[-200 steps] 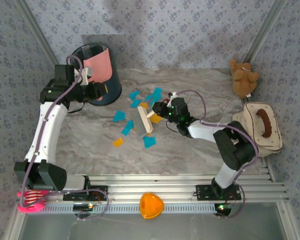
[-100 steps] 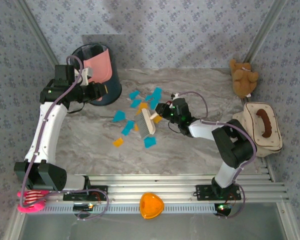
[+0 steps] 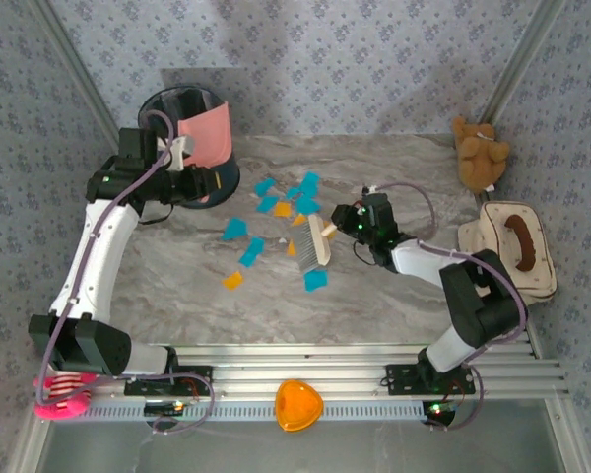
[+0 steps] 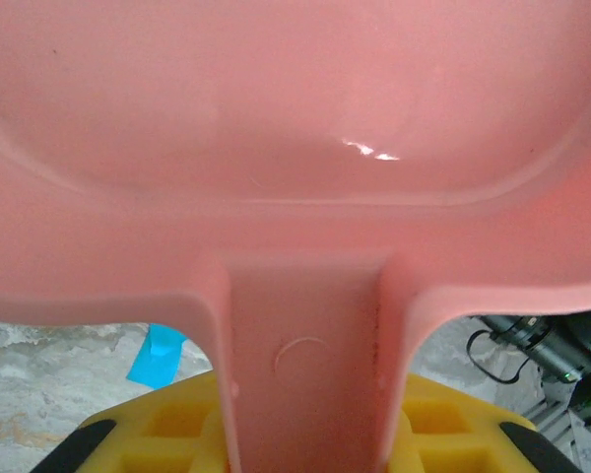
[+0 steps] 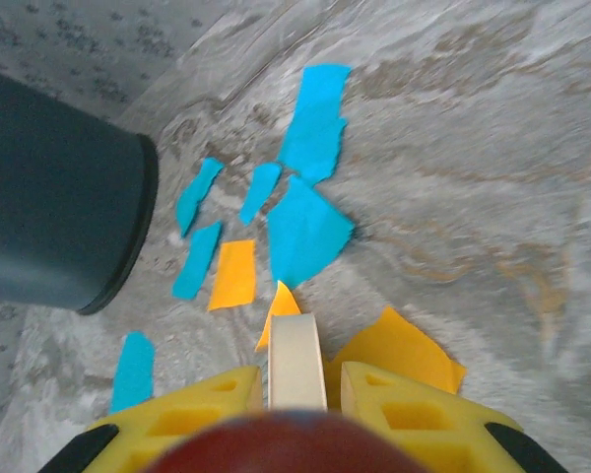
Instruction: Sweep away the paper scraps from the table
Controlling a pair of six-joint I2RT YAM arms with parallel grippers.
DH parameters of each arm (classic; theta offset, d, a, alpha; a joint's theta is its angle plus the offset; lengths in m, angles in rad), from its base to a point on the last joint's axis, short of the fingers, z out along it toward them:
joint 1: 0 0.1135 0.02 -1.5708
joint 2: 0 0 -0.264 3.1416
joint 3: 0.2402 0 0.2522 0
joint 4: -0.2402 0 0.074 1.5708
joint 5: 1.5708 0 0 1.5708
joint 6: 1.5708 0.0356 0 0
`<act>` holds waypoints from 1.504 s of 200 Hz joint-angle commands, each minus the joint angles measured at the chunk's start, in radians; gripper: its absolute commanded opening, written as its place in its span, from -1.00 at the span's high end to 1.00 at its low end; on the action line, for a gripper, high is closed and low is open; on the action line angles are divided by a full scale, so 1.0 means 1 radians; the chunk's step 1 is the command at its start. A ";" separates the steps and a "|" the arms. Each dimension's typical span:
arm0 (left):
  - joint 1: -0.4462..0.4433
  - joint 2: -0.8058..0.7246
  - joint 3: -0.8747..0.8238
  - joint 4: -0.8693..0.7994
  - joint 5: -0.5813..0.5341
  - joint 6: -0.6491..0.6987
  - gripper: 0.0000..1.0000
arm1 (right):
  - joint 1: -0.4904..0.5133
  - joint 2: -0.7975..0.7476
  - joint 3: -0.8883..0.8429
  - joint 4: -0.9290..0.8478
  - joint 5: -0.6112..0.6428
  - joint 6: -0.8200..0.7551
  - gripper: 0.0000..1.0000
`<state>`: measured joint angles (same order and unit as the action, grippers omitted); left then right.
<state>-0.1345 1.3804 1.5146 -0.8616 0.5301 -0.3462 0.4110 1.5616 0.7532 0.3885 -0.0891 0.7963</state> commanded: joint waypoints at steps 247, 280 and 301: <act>-0.436 0.214 0.037 -0.286 -0.339 0.453 1.00 | -0.176 -0.513 0.041 -0.443 0.112 -0.394 1.00; -0.500 0.266 0.009 -0.327 -0.390 0.494 1.00 | -0.175 -0.587 0.043 -0.597 0.259 -0.468 1.00; -0.543 0.301 -0.007 -0.350 -0.389 0.520 1.00 | -0.172 -0.619 0.039 -0.667 0.313 -0.506 1.00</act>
<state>-0.6357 1.6489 1.5276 -1.1404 0.1696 0.1104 0.2379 0.9852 0.7605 -0.1478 0.1040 0.3737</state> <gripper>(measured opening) 0.277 0.257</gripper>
